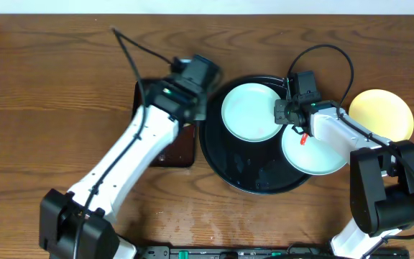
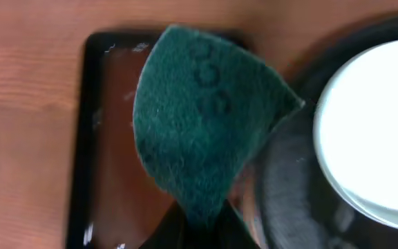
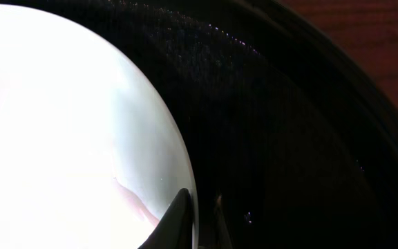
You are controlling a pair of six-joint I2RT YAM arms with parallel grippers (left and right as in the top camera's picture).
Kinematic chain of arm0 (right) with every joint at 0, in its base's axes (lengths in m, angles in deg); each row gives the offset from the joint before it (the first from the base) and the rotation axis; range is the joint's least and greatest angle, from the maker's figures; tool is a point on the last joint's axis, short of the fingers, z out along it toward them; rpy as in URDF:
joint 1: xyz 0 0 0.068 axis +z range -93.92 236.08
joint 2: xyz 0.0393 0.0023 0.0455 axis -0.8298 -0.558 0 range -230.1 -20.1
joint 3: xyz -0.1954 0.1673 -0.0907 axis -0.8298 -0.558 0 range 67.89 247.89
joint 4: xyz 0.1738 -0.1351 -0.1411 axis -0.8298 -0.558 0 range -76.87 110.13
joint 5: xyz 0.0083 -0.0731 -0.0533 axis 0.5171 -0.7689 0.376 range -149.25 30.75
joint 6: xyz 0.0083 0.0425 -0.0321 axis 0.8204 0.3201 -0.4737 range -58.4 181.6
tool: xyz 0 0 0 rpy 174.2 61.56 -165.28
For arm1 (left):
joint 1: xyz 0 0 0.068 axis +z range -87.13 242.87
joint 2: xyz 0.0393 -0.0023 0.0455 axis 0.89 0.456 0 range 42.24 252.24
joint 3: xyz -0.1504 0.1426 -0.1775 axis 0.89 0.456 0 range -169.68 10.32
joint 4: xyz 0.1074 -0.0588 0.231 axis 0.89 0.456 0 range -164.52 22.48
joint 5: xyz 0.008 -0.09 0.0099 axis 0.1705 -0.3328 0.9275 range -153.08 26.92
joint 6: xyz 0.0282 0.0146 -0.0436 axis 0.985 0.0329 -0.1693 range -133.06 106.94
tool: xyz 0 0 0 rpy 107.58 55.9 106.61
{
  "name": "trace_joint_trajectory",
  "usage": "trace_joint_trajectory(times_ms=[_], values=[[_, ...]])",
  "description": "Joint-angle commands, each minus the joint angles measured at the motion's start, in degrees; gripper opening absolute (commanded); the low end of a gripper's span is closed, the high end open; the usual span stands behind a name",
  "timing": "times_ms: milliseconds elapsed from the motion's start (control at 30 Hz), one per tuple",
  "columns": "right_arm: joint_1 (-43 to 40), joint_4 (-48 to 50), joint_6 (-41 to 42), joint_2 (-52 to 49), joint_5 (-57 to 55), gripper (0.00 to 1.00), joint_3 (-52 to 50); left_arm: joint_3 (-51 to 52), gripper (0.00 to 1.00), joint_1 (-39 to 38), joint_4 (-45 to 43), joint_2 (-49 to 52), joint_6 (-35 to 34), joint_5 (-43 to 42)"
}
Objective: Clean dirty plates on tray and stack at the side
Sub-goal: 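Carry sponge with left gripper back onto dark sponge tray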
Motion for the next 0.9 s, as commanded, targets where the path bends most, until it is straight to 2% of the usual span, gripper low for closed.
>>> trace_joint_trajectory(times_ms=[0,267,867], values=[[-0.3,0.0,0.2,-0.5,-0.9,0.10,-0.5,0.2,0.08,4.2,1.7,-1.0,0.7,-1.0],[-0.3,0.2,0.2,-0.6,-0.9,0.08,-0.7,0.4,0.08,9.7,2.3,-1.0,1.4,-3.2],[-0.3,1.5,0.3,-0.6,-0.9,0.01,-1.6,0.8,0.08,9.8,2.4,-1.0,1.4,-3.2]])
